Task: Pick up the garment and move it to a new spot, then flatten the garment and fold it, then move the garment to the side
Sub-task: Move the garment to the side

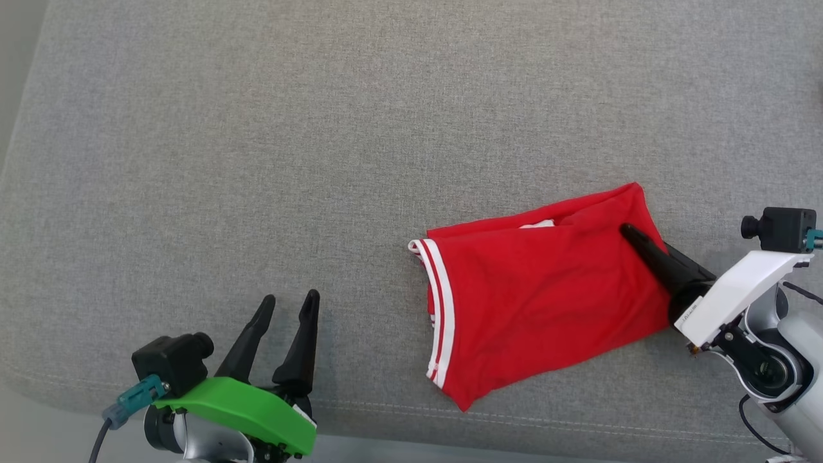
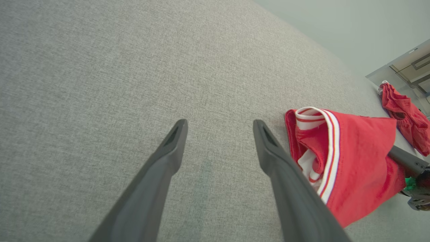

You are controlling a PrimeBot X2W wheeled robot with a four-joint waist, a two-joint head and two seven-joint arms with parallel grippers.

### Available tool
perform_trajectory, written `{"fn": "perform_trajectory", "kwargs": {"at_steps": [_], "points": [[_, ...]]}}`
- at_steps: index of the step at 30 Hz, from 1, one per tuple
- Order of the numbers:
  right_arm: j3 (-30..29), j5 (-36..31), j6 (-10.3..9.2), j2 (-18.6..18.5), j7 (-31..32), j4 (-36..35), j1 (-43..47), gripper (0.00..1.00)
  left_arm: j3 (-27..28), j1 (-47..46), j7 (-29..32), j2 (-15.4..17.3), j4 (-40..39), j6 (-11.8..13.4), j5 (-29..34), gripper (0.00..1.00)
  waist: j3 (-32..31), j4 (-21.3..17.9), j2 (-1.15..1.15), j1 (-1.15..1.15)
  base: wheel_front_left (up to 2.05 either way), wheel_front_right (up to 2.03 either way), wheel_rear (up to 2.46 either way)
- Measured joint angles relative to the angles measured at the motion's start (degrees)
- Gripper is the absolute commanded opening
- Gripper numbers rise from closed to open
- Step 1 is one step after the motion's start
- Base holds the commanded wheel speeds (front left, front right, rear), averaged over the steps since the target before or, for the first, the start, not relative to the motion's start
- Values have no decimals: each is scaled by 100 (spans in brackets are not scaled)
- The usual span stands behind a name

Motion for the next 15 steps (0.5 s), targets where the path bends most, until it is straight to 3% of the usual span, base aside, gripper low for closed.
{"fn": "perform_trajectory", "kwargs": {"at_steps": [6,15], "points": [[-38,1,1,-73,-4,-2,-214,0,25,-5,-47,-5,13,0,-8,100,35,-11,0,0,0,0,0],[-370,92,2,-549,8,69,-650,0,19,-12,-49,-10,57,0,-14,100,68,-22,0,0,0,0,0]]}}
